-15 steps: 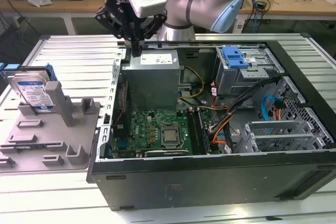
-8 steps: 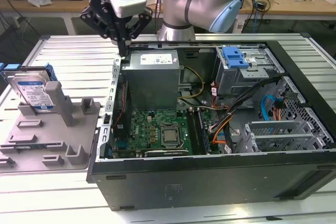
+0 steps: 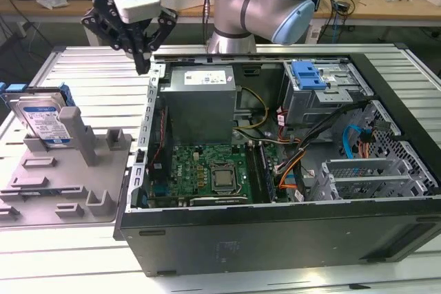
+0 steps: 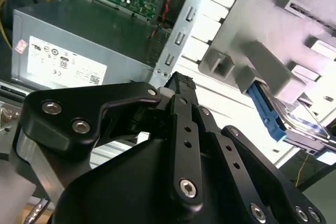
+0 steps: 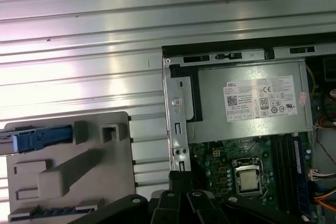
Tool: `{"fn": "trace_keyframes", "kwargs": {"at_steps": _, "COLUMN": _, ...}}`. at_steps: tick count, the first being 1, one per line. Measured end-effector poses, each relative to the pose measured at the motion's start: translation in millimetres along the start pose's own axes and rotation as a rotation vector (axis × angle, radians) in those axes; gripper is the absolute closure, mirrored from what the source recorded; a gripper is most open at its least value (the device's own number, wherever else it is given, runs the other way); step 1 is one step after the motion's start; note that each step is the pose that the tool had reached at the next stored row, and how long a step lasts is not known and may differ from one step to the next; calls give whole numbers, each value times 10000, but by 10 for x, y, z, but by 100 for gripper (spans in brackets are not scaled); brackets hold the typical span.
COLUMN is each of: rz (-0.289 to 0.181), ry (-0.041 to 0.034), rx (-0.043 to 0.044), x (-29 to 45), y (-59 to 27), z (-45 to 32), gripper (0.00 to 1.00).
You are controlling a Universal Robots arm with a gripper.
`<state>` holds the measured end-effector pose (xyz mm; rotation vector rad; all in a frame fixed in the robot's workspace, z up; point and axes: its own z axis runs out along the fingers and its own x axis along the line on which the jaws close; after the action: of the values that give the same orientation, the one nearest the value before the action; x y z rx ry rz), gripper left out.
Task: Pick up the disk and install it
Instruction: 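Reach for the disk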
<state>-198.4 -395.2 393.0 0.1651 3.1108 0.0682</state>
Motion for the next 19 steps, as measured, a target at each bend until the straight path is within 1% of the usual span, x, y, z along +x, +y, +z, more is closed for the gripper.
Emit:
{"fn": "trace_keyframes", "kwargs": {"at_steps": 1, "rz": 18, "ry": -1, "rx": 1, "x": 43, "y": -3, "z": -1, "gripper": 89}}
{"fn": "trace_keyframes", "kwargs": {"at_steps": 5, "rz": 61, "ry": -2, "rx": 1, "x": 150, "y": -10, "z": -4, "gripper": 89}}
{"fn": "trace_keyframes", "kwargs": {"at_steps": 8, "rz": 102, "ry": -4, "rx": 2, "x": 275, "y": -20, "z": -7, "gripper": 89}}
{"fn": "trace_keyframes", "kwargs": {"at_steps": 12, "rz": 149, "ry": -7, "rx": 3, "x": 405, "y": -31, "z": -11, "gripper": 89}}
{"fn": "trace_keyframes", "kwargs": {"at_steps": 14, "rz": 168, "ry": -8, "rx": 4, "x": 452, "y": -35, "z": -12, "gripper": 89}}
{"fn": "trace_keyframes", "kwargs": {"at_steps": 15, "rz": 185, "ry": -8, "rx": 3, "x": 490, "y": -38, "z": -13, "gripper": 89}}
{"fn": "trace_keyframes", "kwargs": {"at_steps": 19, "rz": 243, "ry": -11, "rx": 6, "x": 601, "y": -46, "z": -16, "gripper": 89}}
